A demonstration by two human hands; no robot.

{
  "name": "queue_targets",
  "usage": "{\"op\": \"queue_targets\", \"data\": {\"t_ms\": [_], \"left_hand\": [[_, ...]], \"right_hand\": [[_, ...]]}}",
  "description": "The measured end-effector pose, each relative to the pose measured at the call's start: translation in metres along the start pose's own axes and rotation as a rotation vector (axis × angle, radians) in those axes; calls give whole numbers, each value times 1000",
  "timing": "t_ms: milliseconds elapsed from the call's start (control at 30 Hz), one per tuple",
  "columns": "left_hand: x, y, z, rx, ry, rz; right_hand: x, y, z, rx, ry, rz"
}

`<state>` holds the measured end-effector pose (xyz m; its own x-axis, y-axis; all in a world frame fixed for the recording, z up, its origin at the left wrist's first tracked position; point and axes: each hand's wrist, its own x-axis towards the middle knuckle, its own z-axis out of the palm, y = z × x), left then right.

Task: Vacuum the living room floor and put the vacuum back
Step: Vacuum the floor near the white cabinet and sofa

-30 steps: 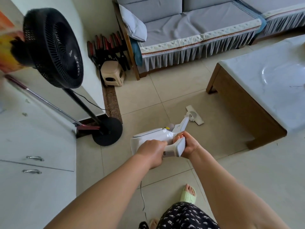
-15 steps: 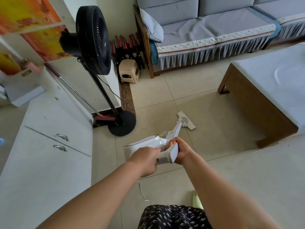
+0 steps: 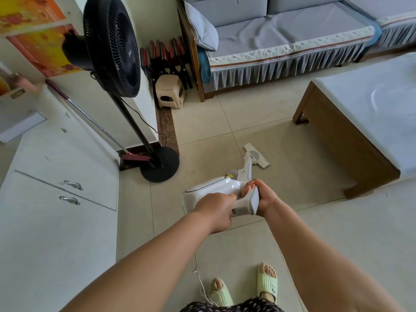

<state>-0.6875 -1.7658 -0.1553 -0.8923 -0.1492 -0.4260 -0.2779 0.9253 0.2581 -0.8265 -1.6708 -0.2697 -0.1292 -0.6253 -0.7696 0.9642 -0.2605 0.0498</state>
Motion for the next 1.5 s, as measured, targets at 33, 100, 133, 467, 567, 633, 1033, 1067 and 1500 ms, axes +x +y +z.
{"op": "queue_targets", "data": {"t_ms": [33, 100, 133, 467, 567, 633, 1033, 1067, 1500], "left_hand": [[8, 2, -2, 1, 6, -6], [20, 5, -7, 5, 19, -13], [27, 8, -9, 4, 21, -18], [102, 55, -14, -51, 36, -38], [127, 69, -15, -46, 55, -40], [144, 78, -17, -46, 68, -58], [142, 69, -5, -133, 62, -173], [136, 69, -3, -137, 61, -173], [-33, 17, 36, -141, 118, -279]], "right_hand": [[1, -7, 1, 6, -2, 5], [3, -20, 5, 3, 0, 7], [4, -28, 7, -1, 6, 9], [3, -121, 0, -32, 31, 32], [2, -150, -1, -42, 20, 25], [3, -169, 1, -52, 21, 21], [10, -160, 10, -128, 57, 47], [9, -155, 7, -129, 52, 53], [-16, 21, 3, -182, 14, 161]]}}
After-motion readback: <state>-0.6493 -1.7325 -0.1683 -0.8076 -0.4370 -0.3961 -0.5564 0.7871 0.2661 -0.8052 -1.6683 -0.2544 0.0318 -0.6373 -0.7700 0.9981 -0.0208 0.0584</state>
